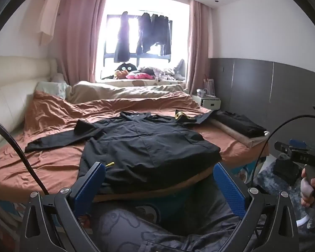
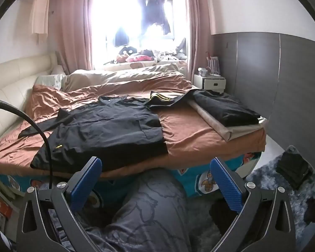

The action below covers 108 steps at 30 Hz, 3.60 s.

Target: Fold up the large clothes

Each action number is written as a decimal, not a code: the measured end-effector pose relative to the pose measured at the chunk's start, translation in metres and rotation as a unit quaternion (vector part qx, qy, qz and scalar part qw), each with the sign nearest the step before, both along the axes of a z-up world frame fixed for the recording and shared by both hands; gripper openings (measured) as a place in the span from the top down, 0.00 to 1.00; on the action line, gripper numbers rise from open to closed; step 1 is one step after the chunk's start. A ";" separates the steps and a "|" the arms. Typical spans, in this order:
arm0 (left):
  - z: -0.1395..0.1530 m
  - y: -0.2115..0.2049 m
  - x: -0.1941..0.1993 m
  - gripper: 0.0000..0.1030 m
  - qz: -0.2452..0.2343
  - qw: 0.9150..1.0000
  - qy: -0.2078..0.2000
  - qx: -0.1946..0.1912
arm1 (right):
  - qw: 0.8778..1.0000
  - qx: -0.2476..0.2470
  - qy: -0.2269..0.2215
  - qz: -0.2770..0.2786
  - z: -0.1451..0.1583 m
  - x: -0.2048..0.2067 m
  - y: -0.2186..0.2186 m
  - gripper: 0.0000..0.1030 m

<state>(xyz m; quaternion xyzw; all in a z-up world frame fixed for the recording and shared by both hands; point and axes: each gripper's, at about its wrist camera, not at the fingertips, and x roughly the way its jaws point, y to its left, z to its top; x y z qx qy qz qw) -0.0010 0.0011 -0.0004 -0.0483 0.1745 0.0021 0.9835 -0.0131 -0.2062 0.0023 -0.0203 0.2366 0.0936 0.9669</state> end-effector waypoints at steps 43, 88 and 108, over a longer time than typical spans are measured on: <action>-0.005 0.010 -0.006 0.00 -0.004 1.000 0.006 0.000 | 1.000 -0.004 -0.026 0.006 -0.005 -0.005 0.011 0.00; -0.008 0.049 -0.014 0.00 0.017 0.999 0.000 -0.033 | 0.999 0.012 -0.031 0.005 -0.023 0.009 0.025 0.00; -0.047 0.183 0.069 0.00 0.094 0.986 0.053 -0.124 | 0.997 -0.006 -0.009 0.072 -0.026 0.133 0.105 0.00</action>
